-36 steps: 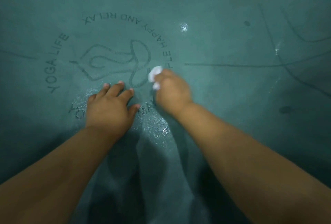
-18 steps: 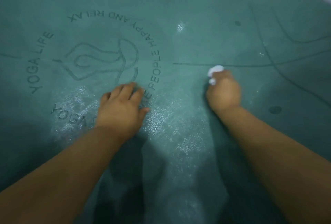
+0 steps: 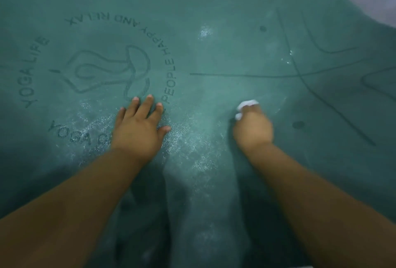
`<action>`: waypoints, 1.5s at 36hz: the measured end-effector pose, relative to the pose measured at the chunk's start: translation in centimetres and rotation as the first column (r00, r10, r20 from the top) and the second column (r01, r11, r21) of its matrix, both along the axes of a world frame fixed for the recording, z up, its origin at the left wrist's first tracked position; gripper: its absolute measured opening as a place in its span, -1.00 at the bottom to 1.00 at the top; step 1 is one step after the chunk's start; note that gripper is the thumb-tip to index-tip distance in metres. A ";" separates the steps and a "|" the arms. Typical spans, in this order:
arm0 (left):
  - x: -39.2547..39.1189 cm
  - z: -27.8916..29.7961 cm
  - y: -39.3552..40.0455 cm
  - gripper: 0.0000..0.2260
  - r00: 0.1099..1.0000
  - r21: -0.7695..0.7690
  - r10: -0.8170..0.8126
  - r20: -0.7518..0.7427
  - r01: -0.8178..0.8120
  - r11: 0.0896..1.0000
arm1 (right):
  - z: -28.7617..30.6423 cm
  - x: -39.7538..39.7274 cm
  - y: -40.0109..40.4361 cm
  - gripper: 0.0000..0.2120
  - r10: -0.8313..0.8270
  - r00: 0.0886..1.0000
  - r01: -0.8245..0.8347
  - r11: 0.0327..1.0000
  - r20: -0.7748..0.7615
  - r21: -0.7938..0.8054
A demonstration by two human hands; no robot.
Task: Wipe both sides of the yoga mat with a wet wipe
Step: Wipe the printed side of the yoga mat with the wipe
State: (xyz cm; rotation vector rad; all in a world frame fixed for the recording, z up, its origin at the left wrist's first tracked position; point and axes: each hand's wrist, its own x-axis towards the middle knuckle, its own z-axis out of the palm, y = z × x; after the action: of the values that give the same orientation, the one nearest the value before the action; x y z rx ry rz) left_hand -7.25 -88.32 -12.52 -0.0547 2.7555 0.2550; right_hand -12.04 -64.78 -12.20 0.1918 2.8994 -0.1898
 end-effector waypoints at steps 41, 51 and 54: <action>10.2 2.5 2.3 -0.39 0.953 -0.027 -0.069 0.296 0.080 0.996 | 1.4 18.1 1.1 -0.60 0.056 0.968 -0.041 0.997 0.245 -0.067; 12.5 2.5 3.1 -0.33 0.942 -0.046 -0.101 0.319 0.122 0.991 | 2.9 17.5 9.9 -0.59 -0.148 0.983 0.133 0.982 0.106 0.137; 13.3 2.6 3.3 -0.32 0.941 -0.047 -0.135 0.311 0.157 0.986 | 2.5 18.2 9.5 -0.60 -0.322 0.940 0.310 0.944 0.111 0.115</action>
State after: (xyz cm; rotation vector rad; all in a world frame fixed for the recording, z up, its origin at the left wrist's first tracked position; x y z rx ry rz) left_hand 6.08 -85.03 -9.95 0.0855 2.4421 0.0980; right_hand 6.11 -55.27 -9.66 0.6642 2.7336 -0.0861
